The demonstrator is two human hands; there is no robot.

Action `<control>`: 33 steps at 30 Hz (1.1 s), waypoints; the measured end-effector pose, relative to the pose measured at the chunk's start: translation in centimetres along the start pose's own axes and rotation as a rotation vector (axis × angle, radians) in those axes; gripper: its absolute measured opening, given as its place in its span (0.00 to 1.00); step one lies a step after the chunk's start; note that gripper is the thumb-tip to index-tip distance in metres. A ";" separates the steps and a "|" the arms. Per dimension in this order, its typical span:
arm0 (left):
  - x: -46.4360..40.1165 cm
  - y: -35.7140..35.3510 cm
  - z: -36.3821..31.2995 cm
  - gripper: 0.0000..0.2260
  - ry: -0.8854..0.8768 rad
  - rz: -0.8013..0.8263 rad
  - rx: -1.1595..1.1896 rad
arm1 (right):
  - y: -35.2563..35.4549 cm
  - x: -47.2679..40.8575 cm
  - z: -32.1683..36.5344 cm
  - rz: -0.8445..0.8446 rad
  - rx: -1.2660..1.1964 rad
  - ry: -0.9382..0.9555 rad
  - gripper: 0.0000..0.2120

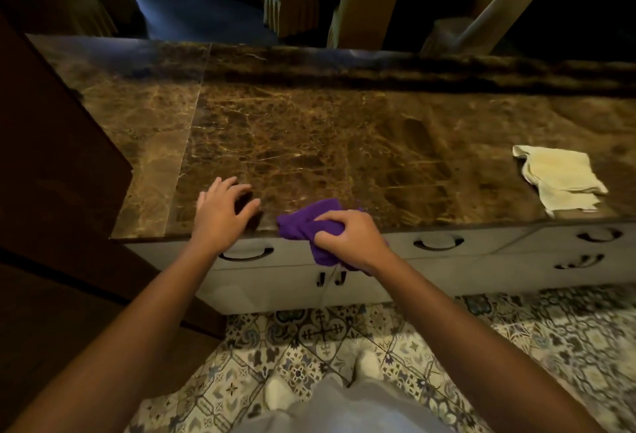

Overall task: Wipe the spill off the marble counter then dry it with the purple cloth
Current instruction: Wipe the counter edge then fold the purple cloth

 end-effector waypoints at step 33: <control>21.7 -16.2 -44.1 0.08 -0.378 0.629 0.919 | 32.5 23.6 -13.7 -0.849 -0.604 0.079 0.29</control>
Point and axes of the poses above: each hand's wrist, its own x-axis away from the middle knuckle, its own y-axis out of the back of the hand, z = x × y, the point moved 6 cm from there along -x, towards the middle knuckle, and after that the axes turned 14 degrees about y, right-handed, at the moved point
